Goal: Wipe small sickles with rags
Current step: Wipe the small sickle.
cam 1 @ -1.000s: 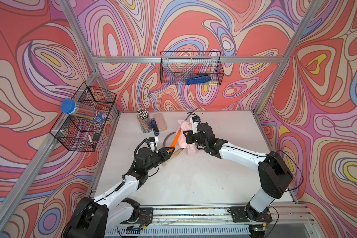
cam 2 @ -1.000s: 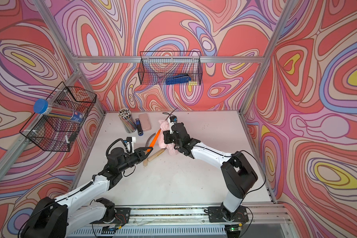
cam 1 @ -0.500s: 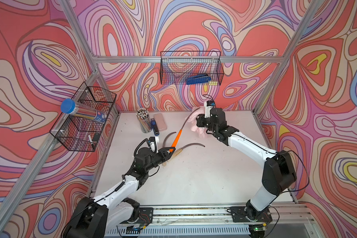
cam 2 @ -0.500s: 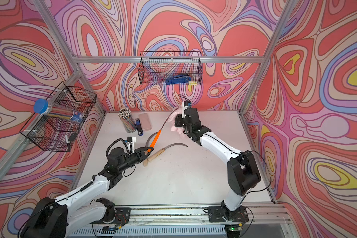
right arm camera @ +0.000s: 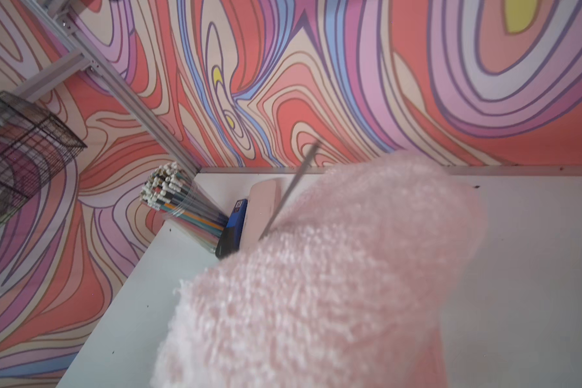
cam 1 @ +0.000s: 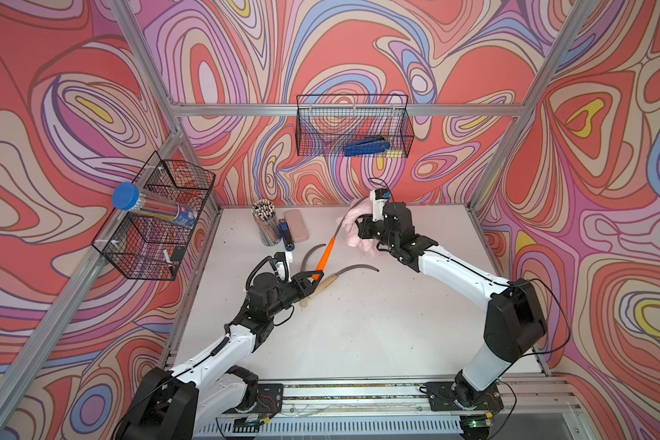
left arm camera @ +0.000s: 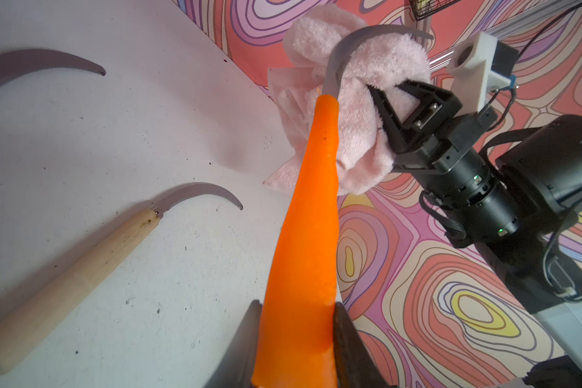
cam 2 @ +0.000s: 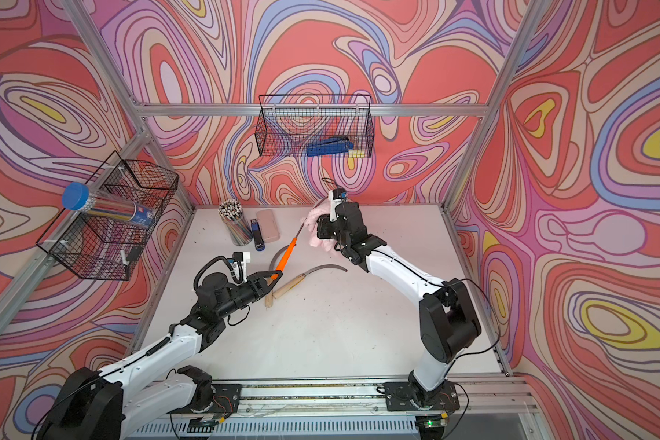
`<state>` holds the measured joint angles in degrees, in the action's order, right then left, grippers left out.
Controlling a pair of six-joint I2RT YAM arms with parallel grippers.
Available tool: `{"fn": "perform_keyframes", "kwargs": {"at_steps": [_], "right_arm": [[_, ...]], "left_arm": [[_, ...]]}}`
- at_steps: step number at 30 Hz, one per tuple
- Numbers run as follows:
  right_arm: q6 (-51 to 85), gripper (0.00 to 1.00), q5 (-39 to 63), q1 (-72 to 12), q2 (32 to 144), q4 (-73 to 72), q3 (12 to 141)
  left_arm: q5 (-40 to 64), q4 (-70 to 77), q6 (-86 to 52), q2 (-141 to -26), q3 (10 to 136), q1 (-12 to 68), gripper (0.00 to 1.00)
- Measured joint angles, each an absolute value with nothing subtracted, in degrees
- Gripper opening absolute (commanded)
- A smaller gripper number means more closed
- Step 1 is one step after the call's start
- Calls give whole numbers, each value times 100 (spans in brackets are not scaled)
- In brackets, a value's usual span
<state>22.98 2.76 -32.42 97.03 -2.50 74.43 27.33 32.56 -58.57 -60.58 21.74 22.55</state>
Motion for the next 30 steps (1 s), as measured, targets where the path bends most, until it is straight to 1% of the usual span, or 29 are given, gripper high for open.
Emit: {"fn": "perform_keyframes", "kwargs": {"at_steps": [6,14,17,24,30], "right_arm": [[2298,0,204,-3924,9741,-460,7008],[2296,0,-73,-3935,9627,-497,6864],[2314,0,10,-3710,9476,-410,6866],[2368,0,-12,-2650,9080,-183,6954],[2436,0,-49,-2296,8729,-43,7043]], "left_arm": [[2620,3212,-5872,-6128,2156,2244,0],[2602,3192,-5872,-6130,2152,2246,0],[2637,3194,-5872,-6130,2152,2246,0],[2683,3190,-5867,-6125,2152,2255,0],[2585,3118,-5850,-6093,2121,2255,0]]}}
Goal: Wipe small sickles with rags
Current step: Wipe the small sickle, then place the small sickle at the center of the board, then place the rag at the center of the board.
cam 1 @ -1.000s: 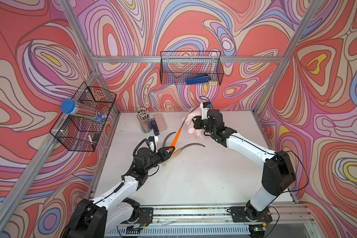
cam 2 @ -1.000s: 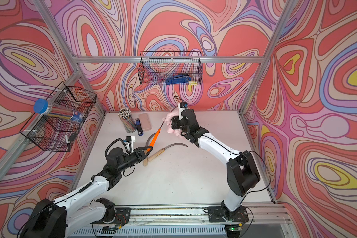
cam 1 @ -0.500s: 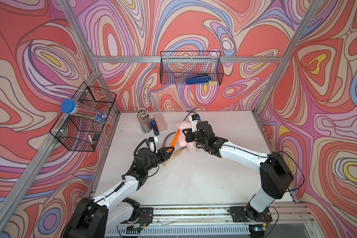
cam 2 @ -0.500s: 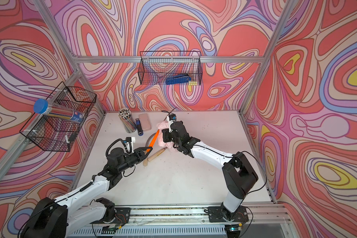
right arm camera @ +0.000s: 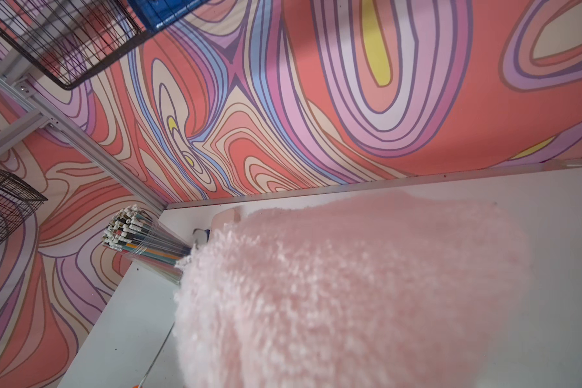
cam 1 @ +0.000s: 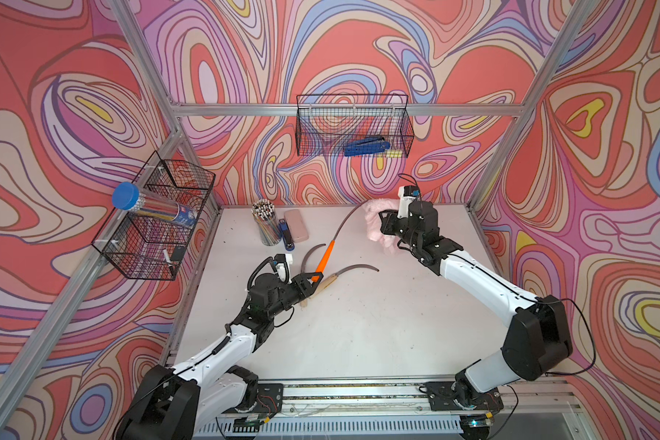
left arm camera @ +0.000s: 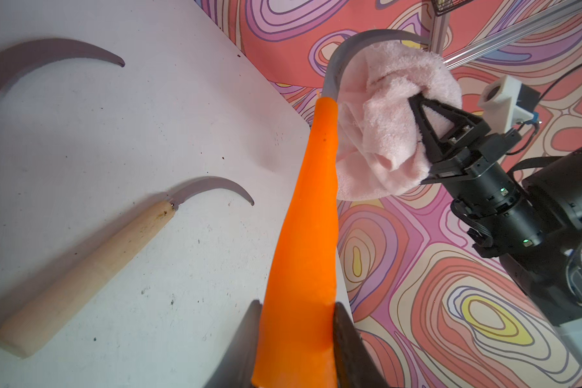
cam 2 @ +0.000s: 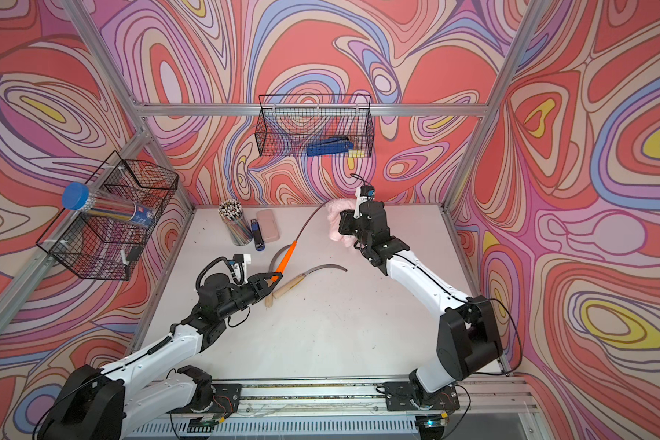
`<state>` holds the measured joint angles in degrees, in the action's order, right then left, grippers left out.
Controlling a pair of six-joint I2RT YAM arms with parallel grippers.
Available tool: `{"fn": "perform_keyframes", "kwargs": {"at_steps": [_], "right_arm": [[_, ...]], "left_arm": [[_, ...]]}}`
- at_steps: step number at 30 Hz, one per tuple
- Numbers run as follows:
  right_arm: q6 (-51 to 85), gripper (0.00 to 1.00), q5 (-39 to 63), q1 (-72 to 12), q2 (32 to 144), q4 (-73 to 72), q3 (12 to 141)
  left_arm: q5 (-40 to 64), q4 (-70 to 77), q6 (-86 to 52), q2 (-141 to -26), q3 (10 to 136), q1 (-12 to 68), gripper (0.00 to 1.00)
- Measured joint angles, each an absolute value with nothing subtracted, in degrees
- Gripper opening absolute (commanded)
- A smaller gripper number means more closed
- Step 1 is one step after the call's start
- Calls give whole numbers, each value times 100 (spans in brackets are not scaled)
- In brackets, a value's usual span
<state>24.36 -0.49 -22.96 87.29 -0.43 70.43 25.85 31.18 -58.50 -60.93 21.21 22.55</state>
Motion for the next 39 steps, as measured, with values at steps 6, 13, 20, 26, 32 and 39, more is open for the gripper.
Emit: {"fn": "perform_keyframes", "kwargs": {"at_steps": [6,13,20,26,32,39], "right_arm": [[2624,0,-51,-1841,8248,-51,6604],[2917,0,-311,-1111,8154,36,5999],[3295,0,-676,-655,8217,331,5612],[3728,0,-740,-84,7861,631,4897],[4025,0,-976,672,7336,786,4257],[4117,0,-1251,685,7693,572,3693]], "left_arm": [[1935,2482,-5605,-5723,2110,2257,0],[735,1295,-5190,-4727,2163,2477,0],[-1153,388,-4687,-4703,2670,4484,0],[-2530,357,-4670,-5634,2899,5972,0],[-3105,416,-4757,-6989,3334,6617,0],[-3435,788,-4700,-7542,3354,7144,0]]}}
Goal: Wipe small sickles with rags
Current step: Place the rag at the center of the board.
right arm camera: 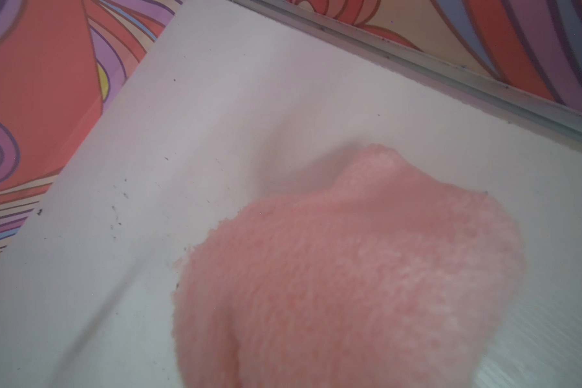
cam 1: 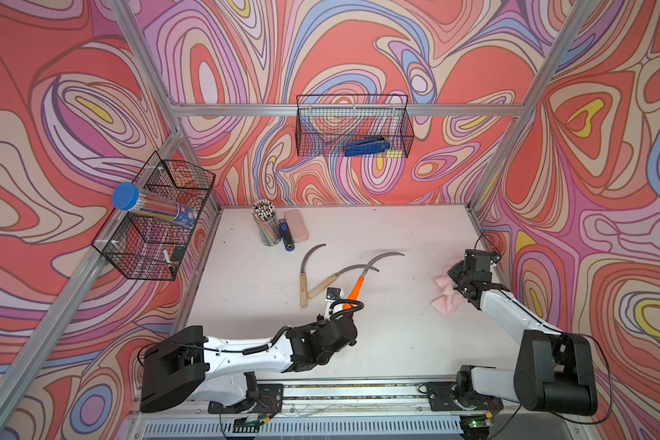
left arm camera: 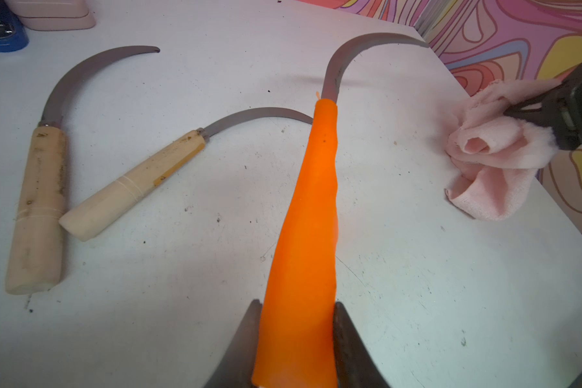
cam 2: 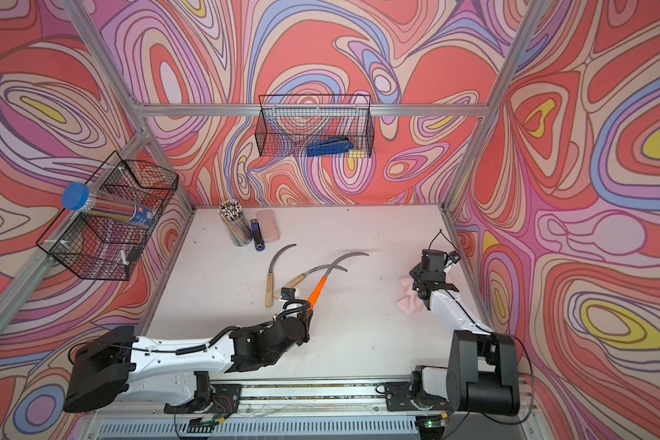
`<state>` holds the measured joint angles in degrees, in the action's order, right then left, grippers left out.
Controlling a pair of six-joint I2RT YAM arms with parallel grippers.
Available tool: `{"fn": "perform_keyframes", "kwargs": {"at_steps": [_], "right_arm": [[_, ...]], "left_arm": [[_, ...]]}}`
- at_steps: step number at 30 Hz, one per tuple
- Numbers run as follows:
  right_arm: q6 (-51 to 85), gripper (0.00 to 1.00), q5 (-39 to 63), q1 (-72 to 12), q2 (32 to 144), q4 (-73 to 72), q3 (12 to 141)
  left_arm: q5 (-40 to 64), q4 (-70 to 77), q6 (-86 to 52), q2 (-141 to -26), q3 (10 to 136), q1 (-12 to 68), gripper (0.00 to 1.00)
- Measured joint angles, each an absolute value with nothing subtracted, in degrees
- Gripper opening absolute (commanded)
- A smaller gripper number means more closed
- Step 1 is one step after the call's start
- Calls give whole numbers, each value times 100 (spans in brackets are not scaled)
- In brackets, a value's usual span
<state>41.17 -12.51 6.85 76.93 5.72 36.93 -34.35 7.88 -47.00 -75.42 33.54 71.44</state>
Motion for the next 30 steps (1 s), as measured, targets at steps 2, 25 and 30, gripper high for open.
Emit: {"fn": "perform_keyframes", "kwargs": {"at_steps": [2,25,30], "right_arm": [[4115,0,-1221,696,7898,552,3684],[3916,71,-663,707,7835,-152,3409],[3894,87,-659,707,7695,-187,3400]], "left_arm": [[-3446,875,-4604,-7769,3356,7234,0],[-3118,1157,-4158,-9583,4049,7277,7],[-3199,1079,-4206,-9577,4047,7277,23]]}}
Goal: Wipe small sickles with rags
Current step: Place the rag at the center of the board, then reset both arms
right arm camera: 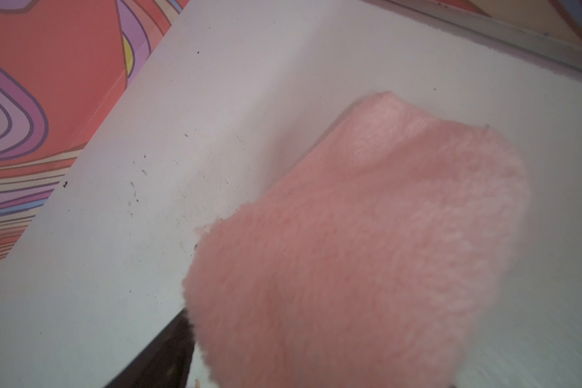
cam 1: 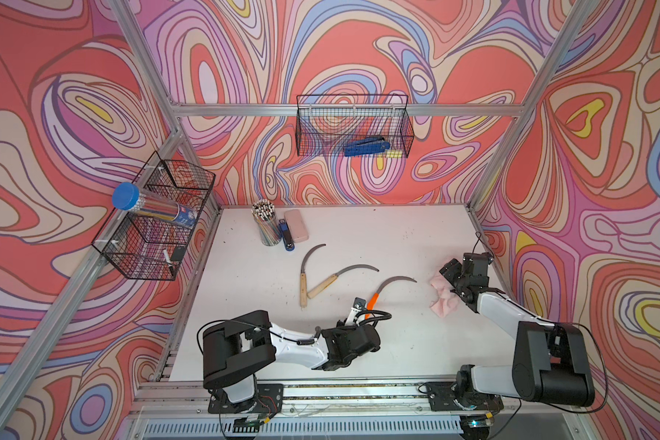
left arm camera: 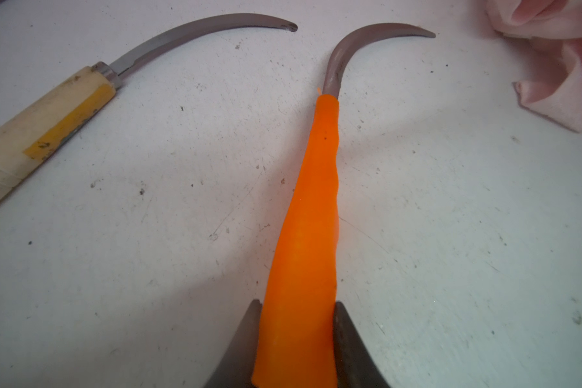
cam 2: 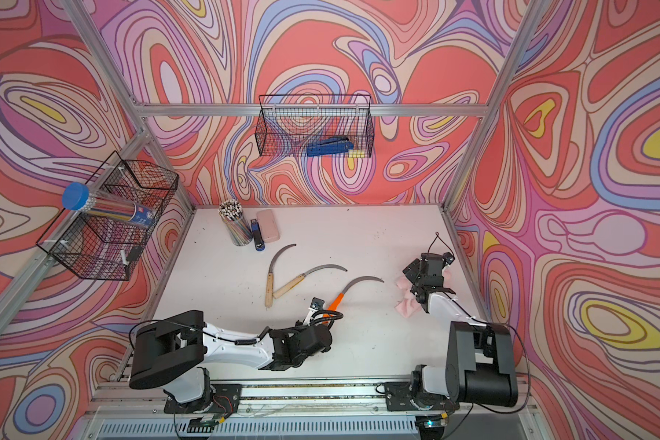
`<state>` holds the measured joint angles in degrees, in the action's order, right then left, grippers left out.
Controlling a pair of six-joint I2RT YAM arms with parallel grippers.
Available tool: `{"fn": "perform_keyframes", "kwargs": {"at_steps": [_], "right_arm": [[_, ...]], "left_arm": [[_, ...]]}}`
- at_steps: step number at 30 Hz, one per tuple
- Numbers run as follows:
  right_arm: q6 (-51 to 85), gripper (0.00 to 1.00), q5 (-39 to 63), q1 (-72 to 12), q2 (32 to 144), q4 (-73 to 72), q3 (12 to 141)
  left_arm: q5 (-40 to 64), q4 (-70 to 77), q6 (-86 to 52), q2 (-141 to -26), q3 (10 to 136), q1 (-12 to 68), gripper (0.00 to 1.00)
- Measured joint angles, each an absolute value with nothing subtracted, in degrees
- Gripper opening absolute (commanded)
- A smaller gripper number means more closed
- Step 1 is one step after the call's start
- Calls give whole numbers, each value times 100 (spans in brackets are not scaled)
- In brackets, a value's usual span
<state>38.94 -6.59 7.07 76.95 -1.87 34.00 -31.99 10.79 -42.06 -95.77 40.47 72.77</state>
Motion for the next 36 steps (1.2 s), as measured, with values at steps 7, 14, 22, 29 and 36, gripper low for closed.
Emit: {"fn": "perform_keyframes", "kwargs": {"at_steps": [7,14,22,29,36], "right_arm": [[3907,98,-941,707,7046,497,3557],[3868,98,-1048,707,6204,1406,4128],[3562,98,-60,707,5330,1280,4657],[2917,98,1024,705,6326,-458,4617],[2003,97,1037,705,7391,-1483,3675]], "left_arm": [[-3223,967,-4285,-9574,4047,7277,50],[-3256,840,-4416,-9356,4001,7277,93],[-3566,-143,-4421,-7841,4125,7273,100],[-3948,-954,-3575,-5988,5041,6230,97],[-4652,117,-2036,-4897,3660,4431,100]]}}
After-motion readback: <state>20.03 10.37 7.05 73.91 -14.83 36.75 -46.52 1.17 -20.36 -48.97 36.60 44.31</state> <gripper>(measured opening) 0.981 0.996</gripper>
